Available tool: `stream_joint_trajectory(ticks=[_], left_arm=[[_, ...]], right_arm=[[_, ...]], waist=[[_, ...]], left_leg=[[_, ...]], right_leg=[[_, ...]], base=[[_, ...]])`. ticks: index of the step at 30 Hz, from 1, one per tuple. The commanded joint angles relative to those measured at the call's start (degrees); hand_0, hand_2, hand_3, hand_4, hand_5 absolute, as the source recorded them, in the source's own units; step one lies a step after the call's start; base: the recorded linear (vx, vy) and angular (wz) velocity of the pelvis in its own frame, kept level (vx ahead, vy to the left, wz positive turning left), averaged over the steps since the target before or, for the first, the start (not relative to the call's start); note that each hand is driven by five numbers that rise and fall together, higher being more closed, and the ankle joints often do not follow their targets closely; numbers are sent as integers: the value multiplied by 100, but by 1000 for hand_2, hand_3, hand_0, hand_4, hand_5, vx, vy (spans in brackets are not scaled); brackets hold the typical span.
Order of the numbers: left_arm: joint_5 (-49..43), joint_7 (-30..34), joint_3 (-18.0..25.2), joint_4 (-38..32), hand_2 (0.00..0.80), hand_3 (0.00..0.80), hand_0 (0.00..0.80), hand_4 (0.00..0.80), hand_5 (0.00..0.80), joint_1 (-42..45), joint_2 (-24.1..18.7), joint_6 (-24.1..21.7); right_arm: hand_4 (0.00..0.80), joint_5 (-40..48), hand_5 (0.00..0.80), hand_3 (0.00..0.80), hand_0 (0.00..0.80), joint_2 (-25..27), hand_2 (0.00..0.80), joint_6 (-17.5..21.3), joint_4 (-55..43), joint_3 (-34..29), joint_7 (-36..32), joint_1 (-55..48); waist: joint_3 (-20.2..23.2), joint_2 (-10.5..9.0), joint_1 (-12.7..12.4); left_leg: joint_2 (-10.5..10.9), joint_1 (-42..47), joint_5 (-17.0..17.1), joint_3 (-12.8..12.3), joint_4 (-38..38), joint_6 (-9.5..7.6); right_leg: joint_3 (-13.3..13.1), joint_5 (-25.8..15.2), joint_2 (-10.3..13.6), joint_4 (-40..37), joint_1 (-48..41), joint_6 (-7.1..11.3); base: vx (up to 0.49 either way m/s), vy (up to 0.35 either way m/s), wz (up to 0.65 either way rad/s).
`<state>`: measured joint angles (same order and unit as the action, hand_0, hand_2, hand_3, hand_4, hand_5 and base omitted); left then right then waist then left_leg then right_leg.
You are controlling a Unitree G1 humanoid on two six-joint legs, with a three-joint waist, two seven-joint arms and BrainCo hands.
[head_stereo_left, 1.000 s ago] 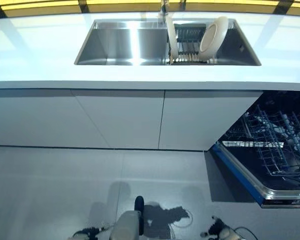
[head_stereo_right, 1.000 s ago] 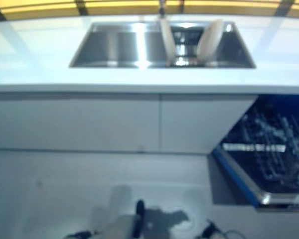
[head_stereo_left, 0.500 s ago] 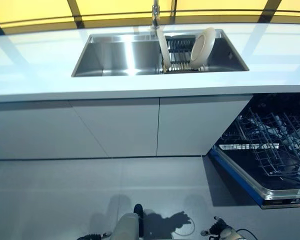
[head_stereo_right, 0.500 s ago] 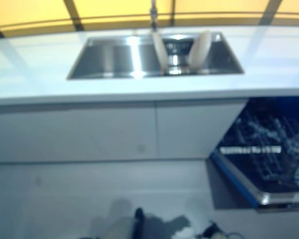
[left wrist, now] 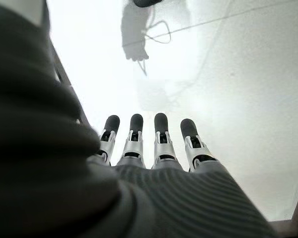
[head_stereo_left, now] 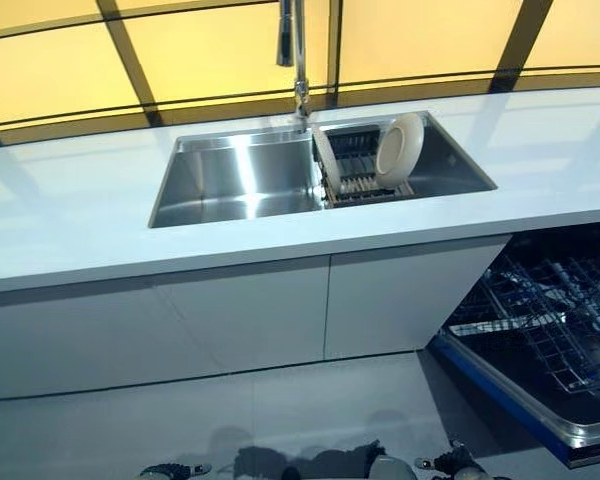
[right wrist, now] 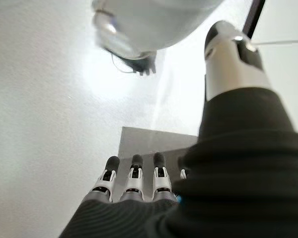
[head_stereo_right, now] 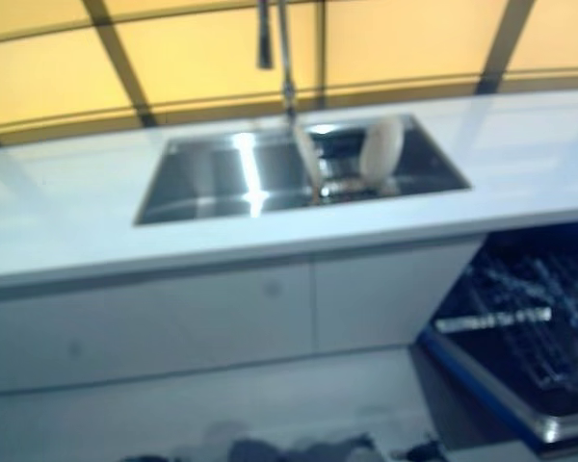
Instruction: Take plates into dishwasher
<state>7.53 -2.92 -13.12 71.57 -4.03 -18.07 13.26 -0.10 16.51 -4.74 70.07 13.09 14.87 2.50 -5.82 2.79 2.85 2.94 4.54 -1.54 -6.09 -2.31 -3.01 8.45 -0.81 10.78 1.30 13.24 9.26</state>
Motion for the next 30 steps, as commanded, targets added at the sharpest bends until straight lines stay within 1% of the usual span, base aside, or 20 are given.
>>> stream_joint_trajectory(ticks=[1,2,3,4,5,6,7,8,10,12,16,19,24,25,26,27,28,29,30], left_arm=[[-39,126,276,-82,0,0,0,0,0,-1,-130,-64],[-27,100,322,-43,0,0,0,0,0,37,-102,-61],[-5,14,421,8,0,0,0,0,0,113,-53,-37],[35,-41,499,22,0,0,0,0,0,179,-22,-9],[49,-51,560,22,0,0,0,0,0,265,-8,-2],[-101,37,607,52,0,0,0,0,0,326,0,-13],[-195,88,617,82,0,0,0,0,0,373,12,-36],[-197,85,616,99,0,0,0,0,0,398,32,-12],[-191,35,642,133,0,0,0,0,0,467,73,1],[-286,70,644,174,0,0,0,0,0,532,85,-47],[-342,56,611,178,0,0,0,0,0,594,69,-121],[-447,10,591,155,0,0,0,0,0,602,32,-171],[-602,48,479,87,0,0,0,0,0,575,-44,-210],[-652,75,438,47,0,0,0,0,0,565,-69,-201],[-716,113,383,-33,0,0,0,0,0,519,-104,-132],[-744,138,371,-76,0,0,0,0,0,497,-119,-69],[-722,173,336,-111,0,0,0,0,0,477,-132,32],[-655,155,293,-134,0,0,0,0,0,467,-161,56],[-629,175,285,-182,0,0,0,0,0,468,-204,83]], right_arm=[[0,-112,0,0,0,276,0,-69,-36,-104,16,193],[0,-174,0,0,0,251,0,-122,-16,-90,46,227],[0,-266,0,0,0,204,0,-209,16,-55,96,249],[0,-258,0,0,0,173,0,-311,3,-16,123,263],[0,-123,0,0,0,161,0,-323,27,29,130,286],[0,-138,0,0,0,149,0,-224,72,15,105,310],[0,-249,0,0,0,142,0,-202,71,3,87,329],[0,-285,0,0,0,137,0,-242,53,12,87,344],[0,-204,0,0,0,130,0,-288,61,11,84,364],[0,-185,0,0,0,119,0,-278,87,1,99,369],[0,-81,0,0,0,87,0,-320,89,-4,60,346],[0,-59,0,0,0,45,0,-377,109,11,27,323],[0,102,0,0,0,50,0,-335,83,11,-176,333],[0,58,0,0,0,58,0,-332,55,18,-340,346],[0,-188,0,0,0,79,0,-309,16,61,-664,387],[0,-289,0,0,0,93,0,-297,-14,97,-768,407],[0,-505,0,0,0,128,0,-303,-62,176,-1027,427],[0,-624,0,0,0,187,0,-317,-96,251,-1247,446],[0,-630,0,0,0,249,0,-305,-128,309,-1315,443]], waist=[[-156,-177,61],[-143,-196,5],[-88,-238,-37],[-36,-260,-54],[-1,-252,-83],[34,-259,-105],[58,-259,-117],[74,-251,-119],[108,-242,-145],[103,-215,-158],[61,-162,-155],[18,-143,-169],[-10,-110,-194],[-4,-108,-196],[8,-105,-212],[21,-117,-228],[49,-97,-246],[89,-121,-224],[116,-157,-240]], left_leg=[[153,-25,-1081,123,1232,-102],[91,-58,-1195,21,1411,-123],[65,-31,-1252,9,1553,-89],[40,6,-1232,8,1575,-49],[-72,108,-1218,-12,1520,-3],[-168,235,-1196,-80,1428,38],[-219,354,-1158,-112,1314,67],[-250,447,-1103,-98,1178,88],[-269,470,-1009,-45,994,151],[-282,507,-961,-34,857,180],[-269,567,-937,25,716,188],[-261,610,-958,29,675,192],[-272,678,-980,39,627,198],[-286,702,-978,21,606,203],[-361,754,-965,-103,584,231],[-407,772,-995,-177,635,249],[-531,883,-1208,-210,813,309],[-632,910,-1145,-180,1139,433],[-773,738,-781,-125,1811,610]], right_leg=[[138,-1033,112,-65,23,-110],[243,-876,125,104,-117,-140],[255,-833,107,213,-248,-148],[270,-810,111,344,-271,-172],[318,-684,73,501,-294,-186],[412,-631,91,529,-346,-187],[480,-603,87,512,-403,-192],[488,-575,46,457,-464,-193],[488,-515,-3,374,-535,-187],[530,-483,7,408,-520,-162],[556,-463,73,535,-421,-103],[671,-498,188,667,-339,-65],[765,-470,231,800,-320,-68],[803,-453,231,835,-312,-70],[991,-355,252,961,-318,-92],[1111,-308,287,1017,-331,-115],[1130,-153,221,1094,-379,-89],[1064,-113,103,963,-445,-192],[1026,-72,-36,757,-593,-344]], base=[[229,-196,62],[236,-220,58],[235,-208,56],[228,-192,45],[203,-155,35],[220,-139,34],[220,-115,33],[170,-83,27],[113,-58,15],[91,-27,-1],[85,-3,0],[89,-4,-1],[100,-24,-1],[129,-61,3],[136,-76,3],[198,-102,1],[171,-128,-3],[168,-189,-2],[29,-247,8]])
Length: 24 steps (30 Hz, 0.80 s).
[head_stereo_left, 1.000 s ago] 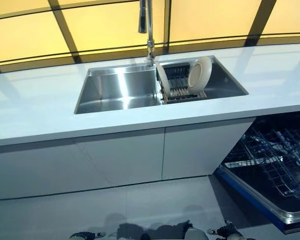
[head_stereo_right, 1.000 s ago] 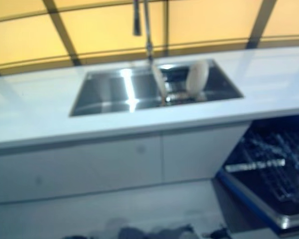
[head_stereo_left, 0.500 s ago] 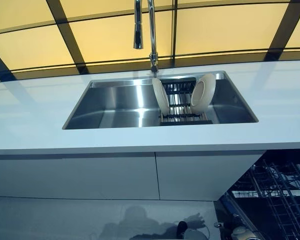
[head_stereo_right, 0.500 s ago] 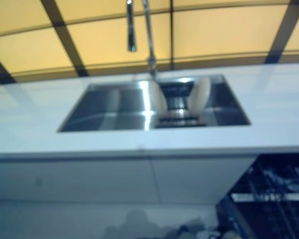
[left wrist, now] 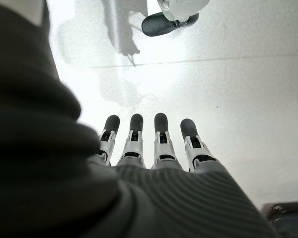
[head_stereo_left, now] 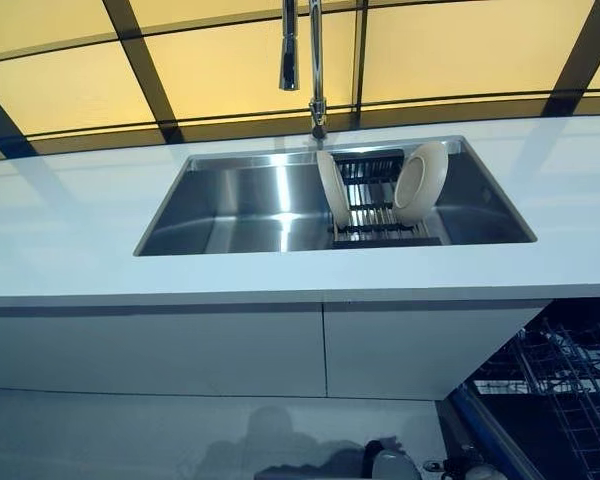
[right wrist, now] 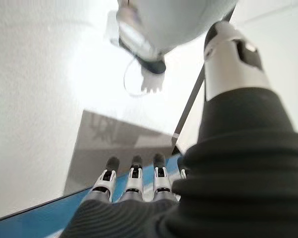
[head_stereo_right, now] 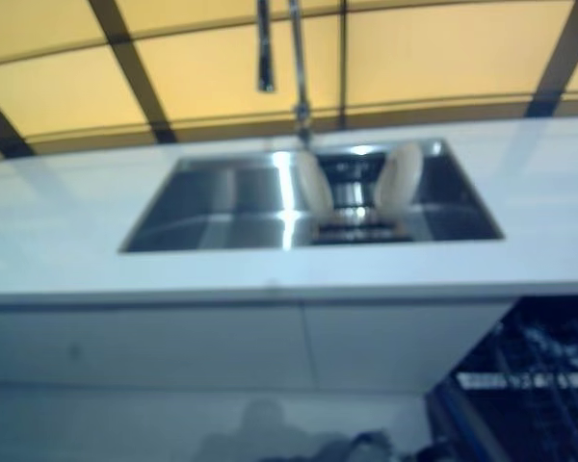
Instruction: Take plates into dishwasher
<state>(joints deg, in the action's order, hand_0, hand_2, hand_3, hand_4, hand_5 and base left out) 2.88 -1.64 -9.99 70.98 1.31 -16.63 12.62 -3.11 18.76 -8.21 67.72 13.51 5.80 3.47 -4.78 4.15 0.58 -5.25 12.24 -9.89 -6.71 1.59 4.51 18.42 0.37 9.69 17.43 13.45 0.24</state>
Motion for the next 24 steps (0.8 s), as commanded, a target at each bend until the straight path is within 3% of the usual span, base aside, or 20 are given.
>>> stream_joint_trajectory(ticks=[1,2,3,4,5,6,8,9,11,14,18,24], left_arm=[[-174,57,-6,-152,0,0,0,0,0,-59,-338,159],[-205,26,14,-159,0,0,0,0,0,-68,-303,168],[-185,-31,-15,-179,0,0,0,0,0,-78,-281,212],[-89,-87,-71,-178,0,0,0,0,0,-63,-267,249],[-87,-42,-57,-198,0,0,0,0,0,-56,-291,298],[-148,1,-39,-192,0,0,0,0,0,-48,-309,302],[-231,98,-25,-295,0,0,0,0,0,-67,-339,412],[-230,116,-55,-385,0,0,0,0,0,-107,-387,501],[-341,155,-67,-480,0,0,0,0,0,-202,-567,596],[-406,175,150,-656,0,0,0,0,0,-166,-855,656],[-482,278,314,-802,0,0,0,0,0,-15,-1041,653],[-539,371,442,-659,0,0,0,0,0,118,-1104,519]], right_arm=[[0,-410,0,0,0,139,0,98,48,366,-490,351],[0,-468,0,0,0,232,0,124,-31,425,-530,355],[0,-466,0,0,0,288,0,92,-111,453,-558,360],[0,-457,0,0,0,353,0,74,-174,512,-702,379],[0,-421,0,0,0,417,0,184,-115,526,-881,428],[0,-443,0,0,0,441,0,238,-107,524,-1036,476],[0,-603,0,0,0,509,0,223,-357,517,-1375,604],[0,-566,0,0,0,535,0,205,-496,552,-1475,617],[0,-535,0,0,0,650,0,469,-723,510,-1945,629],[0,-443,0,0,0,943,0,477,-1510,550,-2808,610],[0,-353,0,0,0,1585,0,155,-3005,496,-3985,475],[0,608,0,0,0,2390,0,-171,-4511,292,-5400,551]], waist=[[-4,-449,-80],[-85,-541,-220],[-182,-551,-336],[-294,-532,-418],[-366,-490,-437],[-420,-422,-453],[-379,-422,-446],[-346,-423,-429],[-289,-444,-388],[-244,-562,-409],[-148,-667,-364],[-98,-733,-328]], left_leg=[[197,-638,626,163,2625,-54],[387,-1591,915,389,3659,-49],[460,-2194,981,427,3787,-77],[409,-2232,940,413,3263,-82],[302,-1979,846,282,2161,-158],[133,-1951,1016,135,1336,-157],[265,-1683,789,295,1090,-325],[226,-1595,816,333,906,-320],[164,-1253,827,237,515,-305],[29,-1031,843,29,254,-259],[-48,-967,927,-160,-19,-228],[-109,-826,1017,-264,-338,-160]], right_leg=[[-18,-178,32,-1092,-805,301],[-79,-139,-30,-1209,-1032,183],[-148,-55,-101,-1214,-1216,147],[-285,35,-153,-1211,-1397,178],[-401,54,-170,-1199,-1451,273],[-424,98,-195,-1149,-1522,311],[-416,87,-90,-1007,-1416,365],[-450,97,-76,-970,-1366,417],[-377,-36,10,-946,-1275,597],[-248,-179,107,-1108,-1282,766],[-200,-163,58,-1297,-1385,783],[-149,-99,24,-1402,-1508,785]], base=[[1,-265,25],[-8,-201,37],[76,-70,41],[134,83,-4],[184,157,-56],[164,189,-99],[118,149,-90],[95,81,-84],[92,-16,-69],[64,-101,11],[55,-40,26],[44,0,9]])
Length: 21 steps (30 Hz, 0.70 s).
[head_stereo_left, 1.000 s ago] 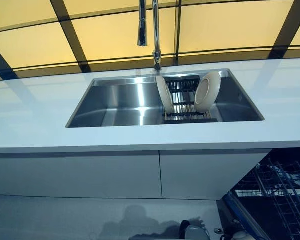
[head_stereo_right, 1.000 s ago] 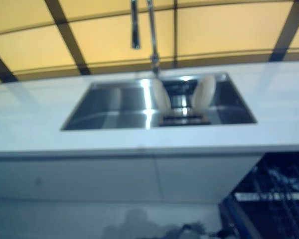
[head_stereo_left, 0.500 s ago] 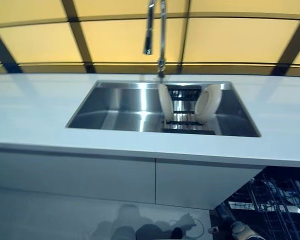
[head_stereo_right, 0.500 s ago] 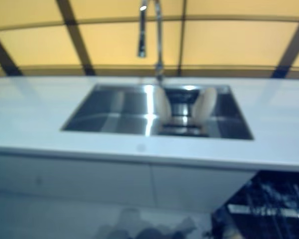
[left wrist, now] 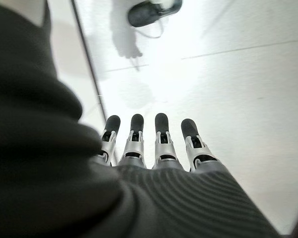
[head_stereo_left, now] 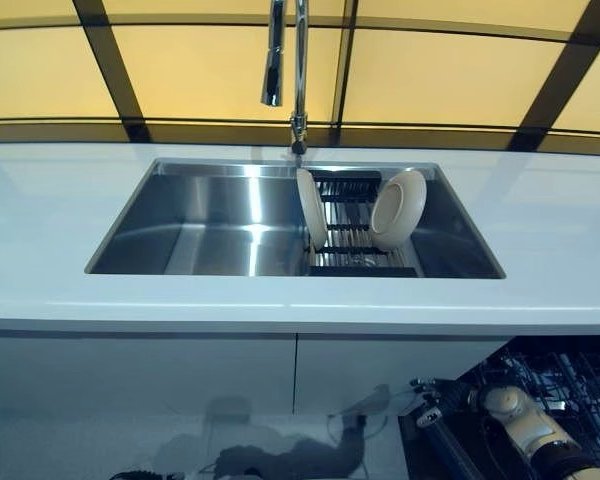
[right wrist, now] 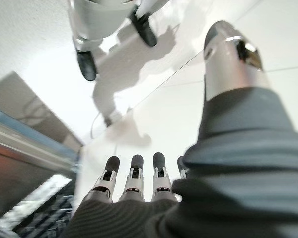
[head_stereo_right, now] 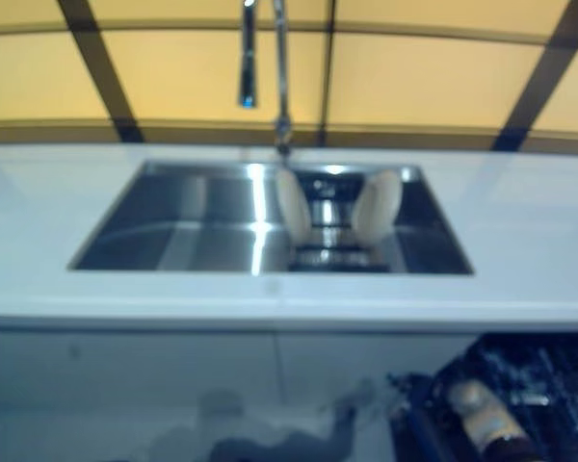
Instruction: Take plates into dishwasher
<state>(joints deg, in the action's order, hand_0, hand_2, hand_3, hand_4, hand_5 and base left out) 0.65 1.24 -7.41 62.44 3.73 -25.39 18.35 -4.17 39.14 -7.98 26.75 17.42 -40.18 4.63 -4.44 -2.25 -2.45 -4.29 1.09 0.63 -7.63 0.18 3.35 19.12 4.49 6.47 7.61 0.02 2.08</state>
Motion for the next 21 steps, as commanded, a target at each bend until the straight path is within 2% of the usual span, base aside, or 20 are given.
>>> stream_joint_trajectory(ticks=[1,3,4,8,11,13,16,21], left_arm=[[-340,106,215,272,0,0,0,0,0,-110,-236,-117],[-364,145,260,420,0,0,0,0,0,-100,-267,-231],[-364,147,267,456,0,0,0,0,0,-105,-273,-255],[-448,147,315,702,0,0,0,0,0,-133,-320,-421],[-541,125,320,758,0,0,0,0,0,-103,-304,-474],[-560,99,313,795,0,0,0,0,0,-79,-279,-518],[-591,111,220,882,0,0,0,0,0,-114,-253,-539],[-480,113,32,1094,0,0,0,0,0,-218,-202,-634]], right_arm=[[0,1041,0,0,0,480,0,-266,-646,-170,-1117,494],[0,1740,0,0,0,752,0,-482,-1133,-348,-1782,713],[0,1915,0,0,0,819,0,-538,-1203,-385,-1902,787],[0,3714,0,0,0,1256,0,-887,-1510,-806,-2491,1547],[0,4776,0,0,0,1350,0,-962,-1265,-1142,-2163,2127],[0,5174,0,0,0,1390,0,-1022,-1117,-1265,-1962,2413],[0,6242,0,0,0,1621,0,-1261,-564,-1501,-1397,3224],[0,7458,0,0,0,1870,0,-1130,136,-1551,-262,4216]], waist=[[-121,-103,-17],[-95,-124,-3],[-72,-132,4],[-10,-175,-23],[56,-193,-68],[96,-196,-85],[176,-189,-153],[246,-174,-195]], left_leg=[[-213,310,-27,-190,-228,-33],[-232,346,-30,-241,-263,-16],[-230,325,-28,-246,-263,-16],[-236,386,-64,-262,-298,12],[-235,413,-122,-246,-283,21],[-230,408,-147,-235,-267,17],[-223,441,-217,-218,-244,17],[-195,478,-275,-175,-229,32]], right_leg=[[-215,-508,342,-444,-186,602],[-205,-497,339,-502,-227,603],[-201,-500,339,-518,-215,601],[-179,-438,314,-552,-293,591],[-162,-395,304,-576,-338,590],[-157,-380,302,-581,-343,584],[-131,-310,292,-569,-408,573],[-111,-240,274,-563,-484,545]], base=[[42,1,8],[41,-1,4],[0,0,0],[19,-4,-4],[26,-4,-11],[29,6,-8],[39,5,-13],[26,11,-24]])
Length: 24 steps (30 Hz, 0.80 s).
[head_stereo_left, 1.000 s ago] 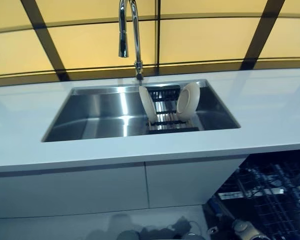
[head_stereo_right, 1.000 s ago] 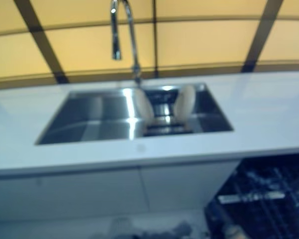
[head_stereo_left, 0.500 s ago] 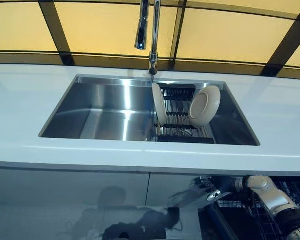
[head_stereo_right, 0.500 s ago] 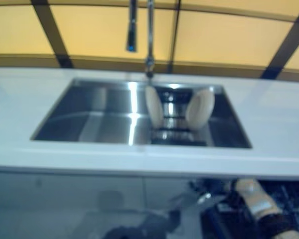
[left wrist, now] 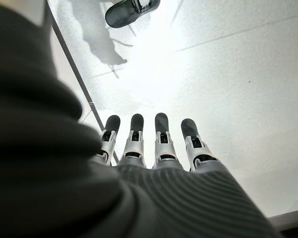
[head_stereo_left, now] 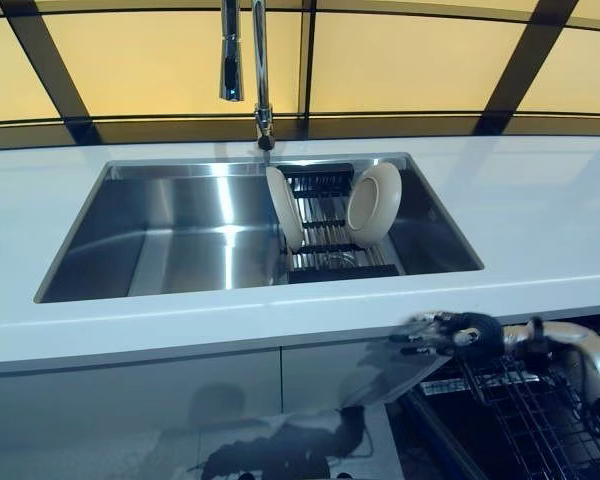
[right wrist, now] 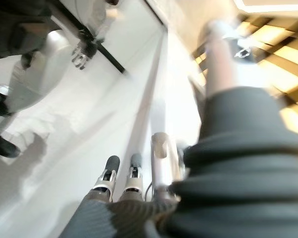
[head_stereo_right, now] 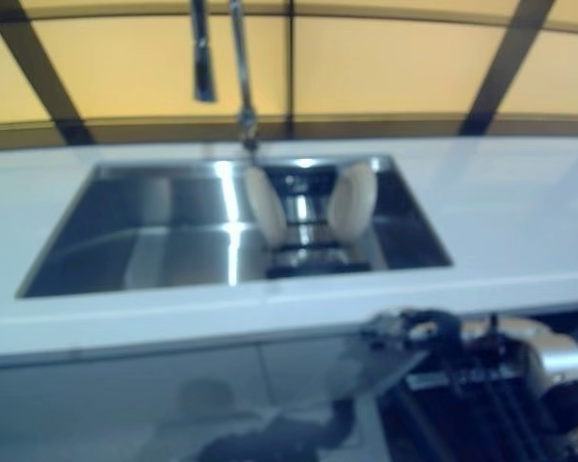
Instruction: Take plates into dishwasher
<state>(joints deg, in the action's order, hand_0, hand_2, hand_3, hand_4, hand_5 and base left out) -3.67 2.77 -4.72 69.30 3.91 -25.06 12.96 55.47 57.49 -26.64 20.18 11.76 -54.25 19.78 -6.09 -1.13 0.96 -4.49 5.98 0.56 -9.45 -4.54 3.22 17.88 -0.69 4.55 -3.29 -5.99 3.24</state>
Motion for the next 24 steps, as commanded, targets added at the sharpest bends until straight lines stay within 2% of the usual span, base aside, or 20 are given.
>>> stream_joint_trajectory(ticks=[1,3,5,11,13,19,22,24], left_arm=[[-38,-33,-261,439,0,0,0,0,0,-249,-225,-105],[12,-56,-304,523,0,0,0,0,0,-275,-200,-146],[39,-72,-347,609,0,0,0,0,0,-314,-170,-169],[151,-156,-441,781,0,0,0,0,0,-393,-77,-189],[169,-168,-452,823,0,0,0,0,0,-416,-56,-191],[272,-215,-432,809,0,0,0,0,0,-453,-29,-90],[360,-261,-371,709,0,0,0,0,0,-442,-26,13],[411,-295,-376,664,0,0,0,0,0,-427,-25,55]], right_arm=[[0,1759,0,0,0,65,0,836,861,-963,1377,2860],[0,2288,0,0,0,33,0,997,909,-949,1832,3102],[0,2449,0,0,0,-27,0,1225,903,-982,2315,3327],[0,2627,0,0,0,-76,0,1693,910,-871,3389,3776],[0,2447,0,0,0,-86,0,1759,940,-847,3715,3886],[0,1076,0,0,0,32,0,1460,1113,-406,4704,4175],[0,99,0,0,0,224,0,927,1300,87,5001,4425],[0,-198,0,0,0,299,0,584,1405,363,5137,4574]], waist=[[425,-284,-542],[445,-275,-549],[475,-271,-556],[514,-267,-556],[518,-267,-552],[509,-295,-534],[472,-335,-519],[447,-359,-531]], left_leg=[[-171,-6,-276,11,247,48],[-169,2,-282,16,248,57],[-153,6,-301,37,262,57],[-144,3,-303,78,290,72],[-145,7,-306,81,288,80],[-105,-10,-259,102,272,85],[-93,-42,-208,70,266,96],[-89,-58,-173,66,256,101]], right_leg=[[16,288,463,527,104,423],[25,307,454,519,79,412],[21,337,436,518,52,390],[25,384,409,514,-10,336],[35,396,404,508,-31,328],[25,371,386,471,-49,288],[18,316,367,406,-42,267],[22,282,360,370,-38,259]], base=[[26,13,-18],[16,6,5],[42,13,14],[35,11,19],[34,3,13],[40,15,1],[46,16,-3],[50,12,-3]])
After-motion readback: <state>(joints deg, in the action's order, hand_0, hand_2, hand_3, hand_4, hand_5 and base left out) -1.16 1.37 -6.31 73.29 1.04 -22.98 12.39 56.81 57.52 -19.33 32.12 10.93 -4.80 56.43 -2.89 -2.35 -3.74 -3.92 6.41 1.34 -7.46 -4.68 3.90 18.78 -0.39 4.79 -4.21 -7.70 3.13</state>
